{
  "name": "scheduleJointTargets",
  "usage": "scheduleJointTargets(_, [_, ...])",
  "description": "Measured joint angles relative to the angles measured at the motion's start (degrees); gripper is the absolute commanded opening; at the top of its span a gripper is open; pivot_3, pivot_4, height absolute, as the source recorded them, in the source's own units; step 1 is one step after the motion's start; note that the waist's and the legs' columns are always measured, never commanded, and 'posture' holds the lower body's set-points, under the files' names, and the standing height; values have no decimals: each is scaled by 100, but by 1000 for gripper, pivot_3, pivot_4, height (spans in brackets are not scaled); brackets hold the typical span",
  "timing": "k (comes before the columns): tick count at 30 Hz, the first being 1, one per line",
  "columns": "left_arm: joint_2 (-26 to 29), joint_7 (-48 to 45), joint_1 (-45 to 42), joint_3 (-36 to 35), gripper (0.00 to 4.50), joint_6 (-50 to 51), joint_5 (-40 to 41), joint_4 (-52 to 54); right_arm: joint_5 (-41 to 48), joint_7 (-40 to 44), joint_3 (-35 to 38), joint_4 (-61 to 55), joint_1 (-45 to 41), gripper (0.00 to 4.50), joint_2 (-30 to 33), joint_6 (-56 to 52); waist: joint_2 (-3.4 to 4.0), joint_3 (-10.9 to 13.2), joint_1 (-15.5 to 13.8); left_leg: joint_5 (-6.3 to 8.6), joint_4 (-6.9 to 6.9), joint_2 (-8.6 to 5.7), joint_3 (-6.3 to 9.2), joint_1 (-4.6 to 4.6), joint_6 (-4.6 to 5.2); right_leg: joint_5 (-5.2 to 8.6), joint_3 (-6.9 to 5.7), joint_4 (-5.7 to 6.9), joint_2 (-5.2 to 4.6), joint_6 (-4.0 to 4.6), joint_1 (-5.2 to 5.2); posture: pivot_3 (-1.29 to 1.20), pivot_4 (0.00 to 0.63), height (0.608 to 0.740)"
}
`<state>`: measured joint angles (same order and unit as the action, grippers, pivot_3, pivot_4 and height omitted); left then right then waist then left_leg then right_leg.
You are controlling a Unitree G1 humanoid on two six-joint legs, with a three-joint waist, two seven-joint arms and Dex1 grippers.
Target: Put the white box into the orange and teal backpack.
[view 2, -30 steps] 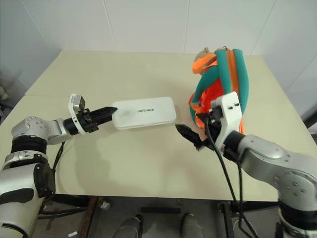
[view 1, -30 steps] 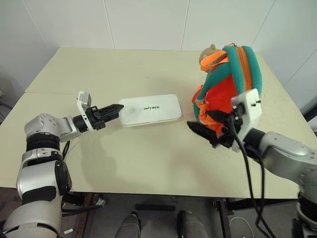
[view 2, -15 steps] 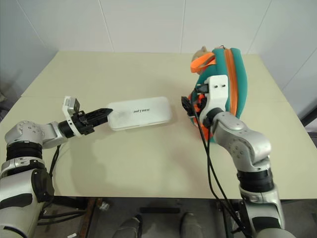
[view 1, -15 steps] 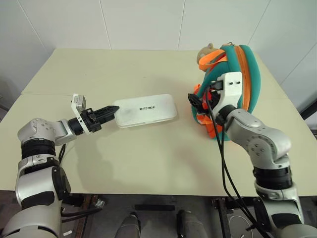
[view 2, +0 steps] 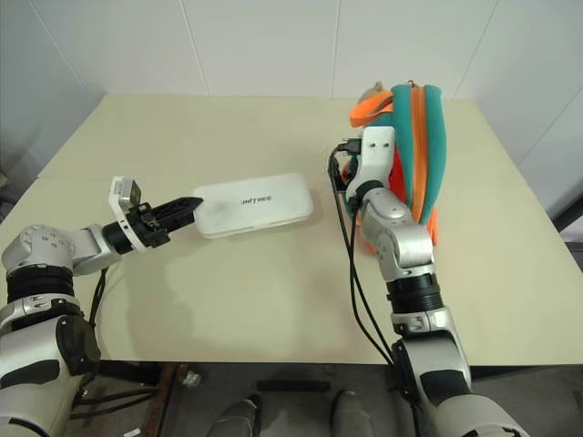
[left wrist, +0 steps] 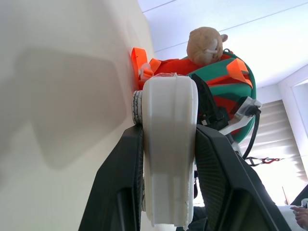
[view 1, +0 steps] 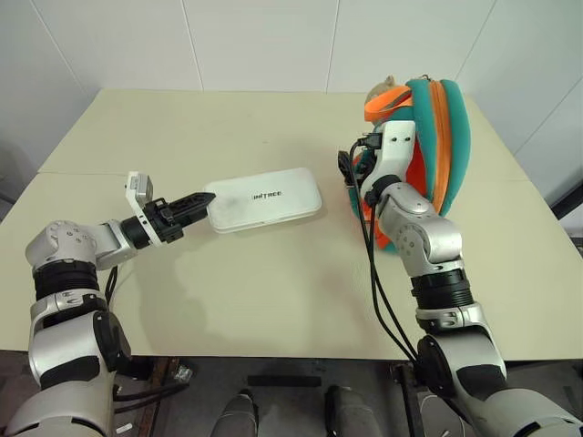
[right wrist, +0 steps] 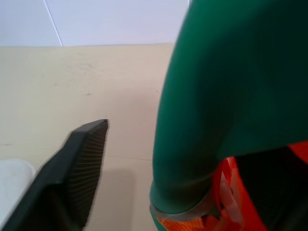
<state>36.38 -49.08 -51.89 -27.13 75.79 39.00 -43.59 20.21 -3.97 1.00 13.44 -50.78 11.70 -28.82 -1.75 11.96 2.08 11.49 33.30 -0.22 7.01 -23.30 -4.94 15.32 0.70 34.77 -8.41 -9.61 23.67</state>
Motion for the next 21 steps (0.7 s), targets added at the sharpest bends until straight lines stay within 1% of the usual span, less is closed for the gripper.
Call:
scheduleJointTargets(1, [0,24,17,-7,1217,18,12,13,-12,13,38,25,-2,2461,-16,9,0,0,1,0,-1,0,0,0,0,0,0,0,0,0,0,0,150,740])
scheduleJointTargets(7, [4,112,59,-169,1217,34,24,23,-79,88,384,38,-95,475,-105,12,0,0,17,-2,-2,0,0,1,-3,0,0,2,0,0,0,0,150,740])
scheduleJointTargets(9, [4,142,59,-183,1217,33,26,34,-77,99,464,38,-124,0,-151,12,0,0,28,-2,-2,0,1,1,-4,0,0,2,0,0,0,0,150,740])
scheduleJointTargets(15, [5,161,58,-215,1217,26,26,34,103,370,666,-145,-162,0,-291,-138,1,1,84,-3,-8,0,1,1,-5,0,0,0,0,0,2,0,150,740])
scheduleJointTargets(21, [65,196,51,-218,1217,-74,25,12,907,1060,620,-1534,147,0,-276,-1133,2,1,128,-3,-21,1,1,0,-5,5,0,-1,1,0,8,0,150,740])
